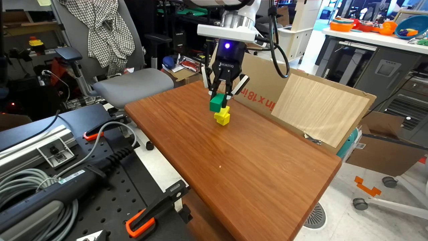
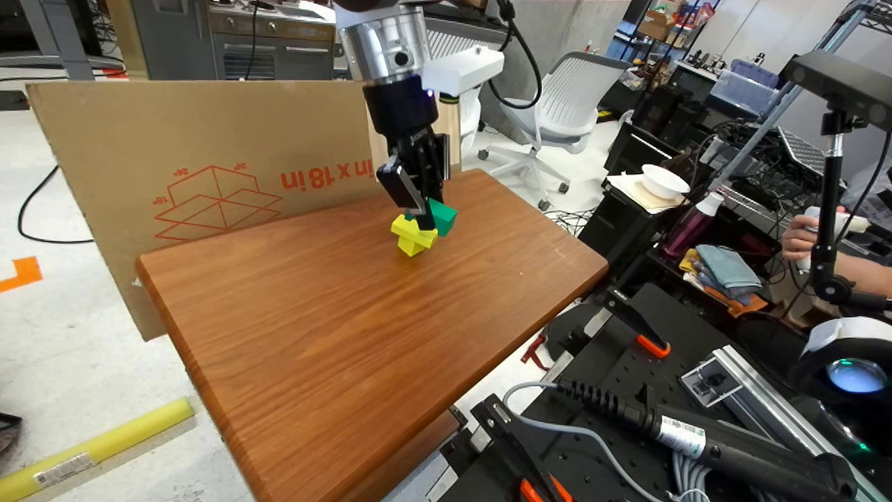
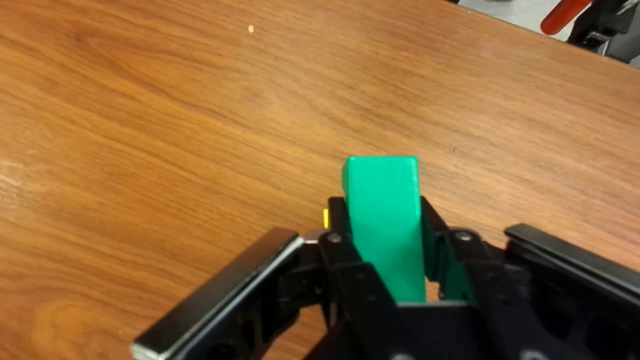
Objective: Place the green block on top of the stacked blocks
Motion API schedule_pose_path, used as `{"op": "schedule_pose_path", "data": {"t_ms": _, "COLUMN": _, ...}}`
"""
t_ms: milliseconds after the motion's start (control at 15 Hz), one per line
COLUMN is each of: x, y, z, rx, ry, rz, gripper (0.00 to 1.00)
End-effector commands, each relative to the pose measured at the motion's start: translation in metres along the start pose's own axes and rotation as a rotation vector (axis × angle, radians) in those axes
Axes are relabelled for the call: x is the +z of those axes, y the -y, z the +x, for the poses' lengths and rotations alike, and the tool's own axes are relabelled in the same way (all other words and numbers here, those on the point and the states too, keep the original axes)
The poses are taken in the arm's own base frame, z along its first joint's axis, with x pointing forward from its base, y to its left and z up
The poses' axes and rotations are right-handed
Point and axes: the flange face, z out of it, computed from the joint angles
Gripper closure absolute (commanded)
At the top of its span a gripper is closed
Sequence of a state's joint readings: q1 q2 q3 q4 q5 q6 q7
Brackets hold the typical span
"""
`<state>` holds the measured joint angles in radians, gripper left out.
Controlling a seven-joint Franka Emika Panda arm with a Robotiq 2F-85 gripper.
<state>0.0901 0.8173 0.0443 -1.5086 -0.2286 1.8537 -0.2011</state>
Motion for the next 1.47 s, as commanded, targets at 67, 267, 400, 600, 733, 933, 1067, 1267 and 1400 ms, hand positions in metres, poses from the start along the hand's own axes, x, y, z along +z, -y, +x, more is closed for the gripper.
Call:
{"op": "schedule_pose_path", "data": {"t_ms": 67, "x": -0.009, "y": -0.002, "z": 0.007, "rx": -0.053, "ry": 0.025, "rz": -0.001, "gripper": 0.91}}
{"op": "schedule_pose_path", "data": {"t_ms": 267, "x": -0.005, "y": -0.003, "z": 0.01, "rx": -0.075, "ry": 0.041, "rz": -0.007, "gripper": 0.91}}
{"op": "schedule_pose_path", "data": {"t_ms": 400, "x": -0.002, "y": -0.003, "z": 0.013, "rx": -0.086, "ry": 0.042, "rz": -0.02, "gripper": 0.91}}
{"op": "schedule_pose_path", "data": {"t_ms": 600, "x": 0.002, "y": -0.003, "z": 0.018, "rx": -0.096, "ry": 0.043, "rz": -0.04, "gripper": 0.91}}
{"op": "schedule_pose_path", "data": {"t_ms": 733, "x": 0.004, "y": -0.002, "z": 0.022, "rx": -0.102, "ry": 0.044, "rz": -0.05, "gripper": 0.91}}
{"op": "schedule_pose_path", "data": {"t_ms": 933, "x": 0.006, "y": 0.001, "z": 0.026, "rx": -0.11, "ry": 0.045, "rz": -0.064, "gripper": 0.91}}
{"op": "schedule_pose_path", "data": {"t_ms": 1067, "x": 0.007, "y": 0.003, "z": 0.029, "rx": -0.115, "ry": 0.046, "rz": -0.069, "gripper": 0.91}}
{"op": "schedule_pose_path", "data": {"t_ms": 1267, "x": 0.008, "y": 0.005, "z": 0.031, "rx": -0.114, "ry": 0.052, "rz": -0.078, "gripper": 0.4}}
{"op": "schedule_pose_path", "data": {"t_ms": 1400, "x": 0.006, "y": 0.005, "z": 0.03, "rx": -0.115, "ry": 0.048, "rz": -0.078, "gripper": 0.26}}
